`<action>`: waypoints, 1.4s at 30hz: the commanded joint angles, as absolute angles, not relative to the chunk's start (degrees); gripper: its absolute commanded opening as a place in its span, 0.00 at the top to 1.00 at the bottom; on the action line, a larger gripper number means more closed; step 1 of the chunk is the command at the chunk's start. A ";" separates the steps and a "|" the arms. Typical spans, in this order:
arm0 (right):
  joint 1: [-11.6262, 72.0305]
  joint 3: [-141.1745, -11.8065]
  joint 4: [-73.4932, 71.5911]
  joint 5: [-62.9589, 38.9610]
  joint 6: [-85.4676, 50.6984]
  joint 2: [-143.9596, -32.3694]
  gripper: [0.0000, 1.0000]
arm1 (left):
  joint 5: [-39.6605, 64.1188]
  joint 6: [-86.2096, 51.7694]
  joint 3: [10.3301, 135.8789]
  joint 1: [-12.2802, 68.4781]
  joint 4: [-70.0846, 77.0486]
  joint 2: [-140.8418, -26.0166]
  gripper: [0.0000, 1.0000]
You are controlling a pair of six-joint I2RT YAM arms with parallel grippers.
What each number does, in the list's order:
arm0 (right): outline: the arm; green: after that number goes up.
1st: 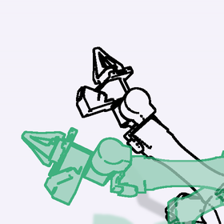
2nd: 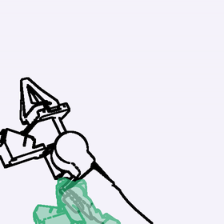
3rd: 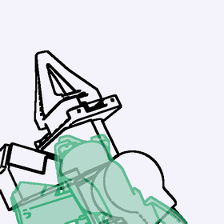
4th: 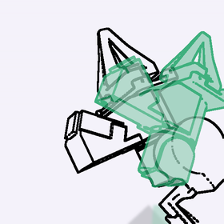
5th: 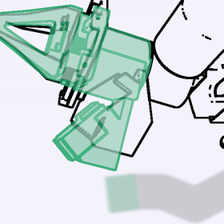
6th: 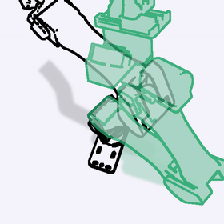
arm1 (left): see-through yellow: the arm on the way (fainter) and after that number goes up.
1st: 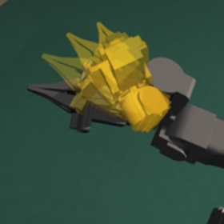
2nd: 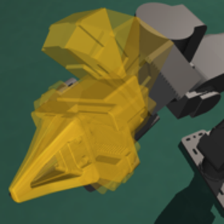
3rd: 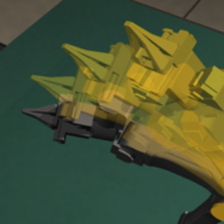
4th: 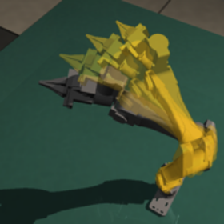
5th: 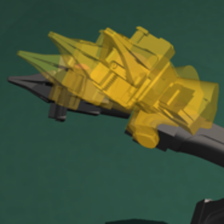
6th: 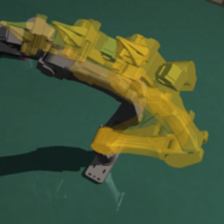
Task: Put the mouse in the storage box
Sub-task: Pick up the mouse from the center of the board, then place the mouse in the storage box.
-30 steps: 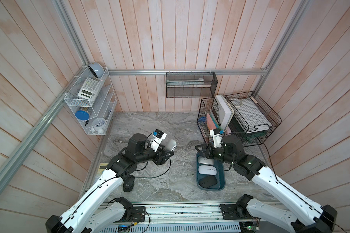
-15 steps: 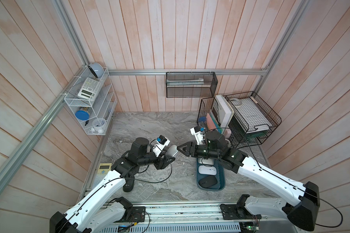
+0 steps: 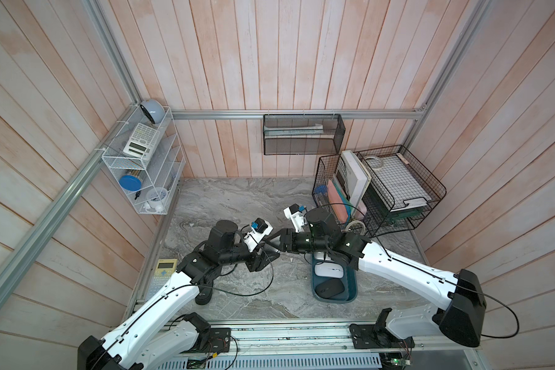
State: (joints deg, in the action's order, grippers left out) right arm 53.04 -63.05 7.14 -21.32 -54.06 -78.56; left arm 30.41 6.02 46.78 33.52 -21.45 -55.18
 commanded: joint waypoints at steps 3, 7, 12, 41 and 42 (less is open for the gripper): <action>53.56 -64.46 6.00 -21.80 -54.23 -78.71 0.54 | 29.03 6.99 46.72 34.02 -21.01 -54.77 0.49; 53.56 -63.69 6.02 -21.72 -54.01 -78.24 0.62 | 28.83 7.06 46.67 34.06 -21.09 -54.75 0.49; 53.60 -63.52 6.50 -20.79 -53.20 -77.72 0.75 | 28.26 6.70 46.92 34.09 -21.23 -54.92 0.49; 42.20 -53.46 10.36 -16.78 -46.38 -68.30 0.83 | 18.86 6.26 45.88 33.92 -20.22 -50.03 0.00; 40.87 -52.08 10.50 -16.79 -46.08 -66.65 0.83 | 18.03 6.31 45.91 33.86 -20.21 -49.92 0.00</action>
